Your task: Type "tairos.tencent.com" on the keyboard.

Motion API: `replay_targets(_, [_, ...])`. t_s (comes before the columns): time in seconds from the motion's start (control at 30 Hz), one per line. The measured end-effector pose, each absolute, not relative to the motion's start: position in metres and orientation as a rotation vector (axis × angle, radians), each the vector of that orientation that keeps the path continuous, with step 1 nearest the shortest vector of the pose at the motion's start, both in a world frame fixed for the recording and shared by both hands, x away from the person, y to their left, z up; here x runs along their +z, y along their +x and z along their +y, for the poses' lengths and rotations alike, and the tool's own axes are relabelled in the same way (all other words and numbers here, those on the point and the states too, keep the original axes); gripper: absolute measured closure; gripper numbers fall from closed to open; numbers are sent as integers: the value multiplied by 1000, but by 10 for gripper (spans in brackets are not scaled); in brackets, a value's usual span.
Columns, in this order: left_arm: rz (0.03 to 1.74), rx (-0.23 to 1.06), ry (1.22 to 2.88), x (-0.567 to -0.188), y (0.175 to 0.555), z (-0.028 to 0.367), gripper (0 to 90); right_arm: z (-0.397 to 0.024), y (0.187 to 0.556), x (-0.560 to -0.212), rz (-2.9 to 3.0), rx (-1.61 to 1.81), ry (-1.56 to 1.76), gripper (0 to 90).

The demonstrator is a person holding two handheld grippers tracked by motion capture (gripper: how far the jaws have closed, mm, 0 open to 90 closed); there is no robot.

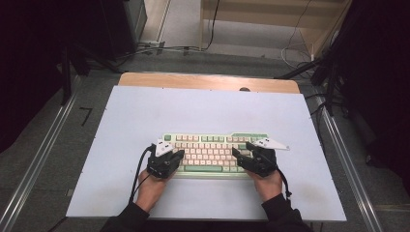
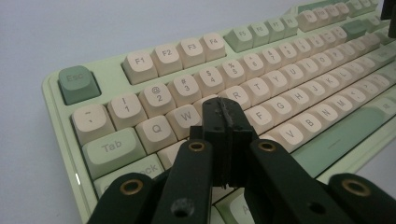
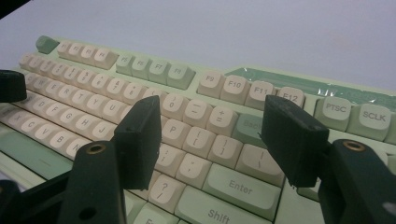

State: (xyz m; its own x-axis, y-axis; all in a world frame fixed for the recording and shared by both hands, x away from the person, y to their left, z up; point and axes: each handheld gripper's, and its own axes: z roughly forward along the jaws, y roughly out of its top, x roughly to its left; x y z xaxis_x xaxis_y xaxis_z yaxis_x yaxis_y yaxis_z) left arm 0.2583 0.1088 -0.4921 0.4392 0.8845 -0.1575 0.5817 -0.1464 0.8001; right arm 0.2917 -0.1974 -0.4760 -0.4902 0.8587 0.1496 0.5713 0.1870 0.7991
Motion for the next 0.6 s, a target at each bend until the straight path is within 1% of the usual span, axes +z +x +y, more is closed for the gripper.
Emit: replay_targets(0.6, [1266, 445, 1867, -496, 262, 107, 900, -198, 291, -476, 2136, 1206, 1355, 364])
